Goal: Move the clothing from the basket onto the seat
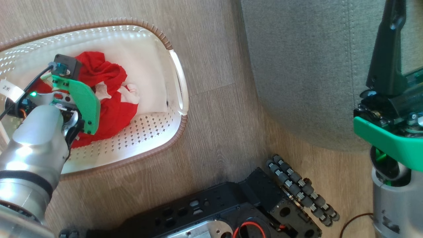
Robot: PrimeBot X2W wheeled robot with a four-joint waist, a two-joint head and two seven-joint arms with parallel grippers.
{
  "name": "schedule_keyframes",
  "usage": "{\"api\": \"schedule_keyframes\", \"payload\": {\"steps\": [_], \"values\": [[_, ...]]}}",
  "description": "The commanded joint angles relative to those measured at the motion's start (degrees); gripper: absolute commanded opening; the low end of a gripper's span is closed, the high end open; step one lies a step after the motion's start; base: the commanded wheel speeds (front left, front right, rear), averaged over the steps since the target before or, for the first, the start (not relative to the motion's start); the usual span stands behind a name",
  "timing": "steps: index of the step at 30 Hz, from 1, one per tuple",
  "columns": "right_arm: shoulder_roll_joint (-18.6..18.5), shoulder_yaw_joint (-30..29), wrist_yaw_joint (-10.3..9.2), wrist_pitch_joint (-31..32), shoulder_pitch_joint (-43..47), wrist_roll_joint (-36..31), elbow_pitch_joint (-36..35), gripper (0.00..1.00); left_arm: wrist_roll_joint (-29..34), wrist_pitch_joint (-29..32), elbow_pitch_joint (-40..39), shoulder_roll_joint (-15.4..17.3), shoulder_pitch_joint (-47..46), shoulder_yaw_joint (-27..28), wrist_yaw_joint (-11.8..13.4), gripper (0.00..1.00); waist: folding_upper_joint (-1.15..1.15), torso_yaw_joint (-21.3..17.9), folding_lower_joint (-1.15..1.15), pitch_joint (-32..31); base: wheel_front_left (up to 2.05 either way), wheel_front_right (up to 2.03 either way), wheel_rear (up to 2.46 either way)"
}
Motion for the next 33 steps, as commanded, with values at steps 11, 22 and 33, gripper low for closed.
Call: {"api": "schedule_keyframes", "payload": {"steps": [11, 22, 33], "values": [[0.7, 0.8, -0.01, -0.3, 1.5, 0.0, 0.5, 1.00, -4.5, -4.8, -1.3, -0.3, 5.3, -1.5, 0.1, 0.00, 0.00, 1.4, 0.00, -8.1, 0.00, 0.00, 0.00], [0.4, 1.4, -0.01, -0.3, 4.1, -0.6, 5.2, 1.00, -8.4, -11.6, -3.3, -3.0, 11.8, -4.9, 0.1, 0.00, 0.00, 3.9, 0.00, -22.2, 0.00, 0.00, 0.00], [-2.8, 1.9, -0.01, -0.3, 7.7, 1.1, 9.7, 1.00, -13.4, -16.8, -7.6, -5.1, 16.5, -6.8, 0.1, 0.00, 0.00, 7.6, 0.00, -35.0, 0.00, 0.00, 0.00]]}}
